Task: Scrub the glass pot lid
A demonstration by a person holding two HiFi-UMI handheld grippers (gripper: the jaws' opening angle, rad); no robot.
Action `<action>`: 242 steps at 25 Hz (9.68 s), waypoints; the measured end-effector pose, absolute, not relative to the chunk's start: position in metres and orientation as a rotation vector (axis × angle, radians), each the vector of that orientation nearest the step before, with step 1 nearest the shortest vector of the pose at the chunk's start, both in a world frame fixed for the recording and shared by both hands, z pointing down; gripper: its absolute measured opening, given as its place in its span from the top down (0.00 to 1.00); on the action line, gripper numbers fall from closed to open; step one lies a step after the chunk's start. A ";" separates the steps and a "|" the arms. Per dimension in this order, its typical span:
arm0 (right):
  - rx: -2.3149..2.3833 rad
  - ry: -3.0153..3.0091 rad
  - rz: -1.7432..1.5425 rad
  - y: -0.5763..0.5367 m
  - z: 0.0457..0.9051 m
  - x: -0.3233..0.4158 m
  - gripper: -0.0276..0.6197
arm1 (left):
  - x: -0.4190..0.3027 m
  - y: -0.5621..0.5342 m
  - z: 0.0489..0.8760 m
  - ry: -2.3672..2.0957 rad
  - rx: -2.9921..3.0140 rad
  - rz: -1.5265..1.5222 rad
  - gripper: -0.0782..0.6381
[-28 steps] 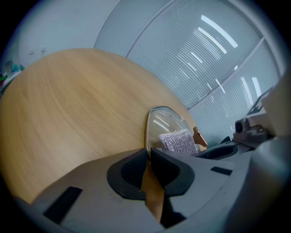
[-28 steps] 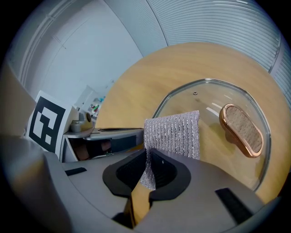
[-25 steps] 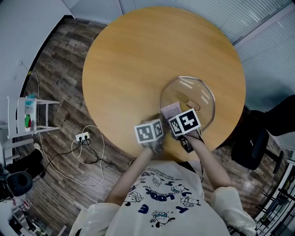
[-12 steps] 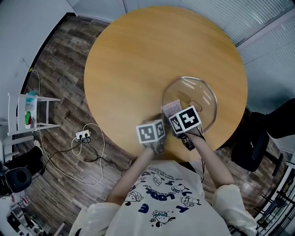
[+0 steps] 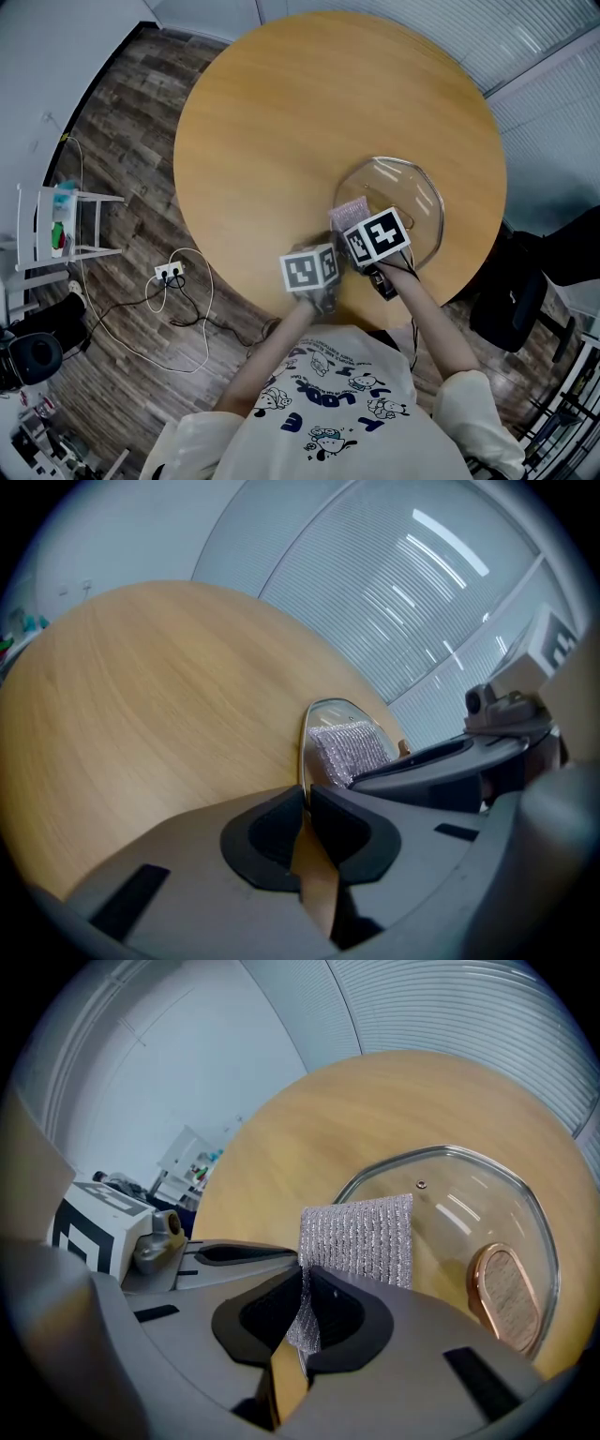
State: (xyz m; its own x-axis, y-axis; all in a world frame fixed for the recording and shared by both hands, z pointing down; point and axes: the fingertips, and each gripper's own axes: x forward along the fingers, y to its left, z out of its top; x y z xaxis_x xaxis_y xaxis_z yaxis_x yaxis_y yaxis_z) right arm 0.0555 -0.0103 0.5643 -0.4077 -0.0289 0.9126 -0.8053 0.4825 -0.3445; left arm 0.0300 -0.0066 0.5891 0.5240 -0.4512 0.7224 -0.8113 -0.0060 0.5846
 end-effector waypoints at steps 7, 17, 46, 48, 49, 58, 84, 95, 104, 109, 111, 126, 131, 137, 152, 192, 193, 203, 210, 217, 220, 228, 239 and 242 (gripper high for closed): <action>0.691 -1.782 1.010 -0.018 0.562 0.053 0.88 | 0.031 -0.007 0.587 -1.084 1.645 0.404 0.84; 0.697 -1.771 1.007 -0.032 0.562 0.053 0.88 | 0.031 -0.006 0.587 -1.083 1.645 0.404 0.84; 0.744 -1.752 1.034 -0.073 0.560 0.065 0.88 | 0.032 -0.006 0.586 -1.085 1.649 0.406 0.84; 0.742 -1.751 1.041 -0.074 0.560 0.066 0.88 | 0.032 -0.006 0.587 -1.086 1.648 0.405 0.84; 0.741 -1.750 1.045 -0.074 0.561 0.067 0.88 | 0.033 -0.006 0.587 -1.087 1.648 0.405 0.84; 0.754 -1.741 1.078 -0.083 0.560 0.070 0.88 | 0.034 -0.005 0.587 -1.087 1.646 0.403 0.84; 0.681 -1.683 1.012 -0.101 0.561 0.076 0.88 | 0.033 -0.005 0.585 -1.088 1.651 0.405 0.84; 0.759 -1.693 1.058 -0.119 0.560 0.093 0.88 | 0.032 -0.006 0.585 -1.090 1.650 0.409 0.84; 0.812 -1.684 1.059 -0.127 0.558 0.110 0.88 | 0.030 -0.006 0.586 -1.094 1.651 0.409 0.84; 0.846 -1.676 1.067 -0.130 0.557 0.121 0.88 | 0.029 -0.006 0.586 -1.097 1.651 0.408 0.84; 0.854 -1.674 1.070 -0.130 0.556 0.124 0.88 | 0.029 -0.006 0.586 -1.097 1.650 0.409 0.84; 0.932 -1.652 1.080 -0.130 0.554 0.156 0.88 | 0.029 -0.005 0.586 -1.101 1.650 0.416 0.84; 0.959 -1.646 1.087 -0.129 0.554 0.166 0.88 | 0.030 -0.004 0.587 -1.103 1.649 0.419 0.84; 0.989 -1.634 1.093 -0.129 0.553 0.176 0.88 | 0.029 -0.006 0.587 -1.106 1.652 0.419 0.84; 1.059 -1.589 1.098 -0.117 0.554 0.211 0.88 | 0.027 -0.005 0.588 -1.112 1.651 0.420 0.84; 1.124 -1.535 1.114 -0.051 0.553 0.252 0.88 | 0.026 -0.008 0.589 -1.113 1.660 0.425 0.84; 1.123 -1.535 1.114 -0.049 0.554 0.252 0.88 | 0.027 -0.008 0.589 -1.113 1.661 0.425 0.84; 1.122 -1.540 1.127 -0.027 0.554 0.254 0.88 | 0.027 -0.008 0.588 -1.111 1.664 0.428 0.84; 1.125 -1.542 1.139 -0.014 0.555 0.252 0.88 | 0.026 -0.009 0.589 -1.110 1.667 0.431 0.84; 1.127 -1.546 1.154 -0.001 0.556 0.249 0.88 | 0.027 -0.009 0.589 -1.108 1.669 0.435 0.84; 1.126 -1.546 1.160 0.003 0.556 0.248 0.88 | 0.027 -0.009 0.589 -1.107 1.668 0.436 0.84; 1.124 -1.548 1.161 0.012 0.557 0.244 0.88 | 0.026 -0.009 0.589 -1.109 1.671 0.434 0.84; 1.120 -1.549 1.174 0.024 0.558 0.237 0.88 | 0.028 -0.009 0.589 -1.111 1.676 0.440 0.84; 1.120 -1.550 1.178 0.026 0.558 0.235 0.88 | 0.027 -0.010 0.589 -1.111 1.676 0.440 0.84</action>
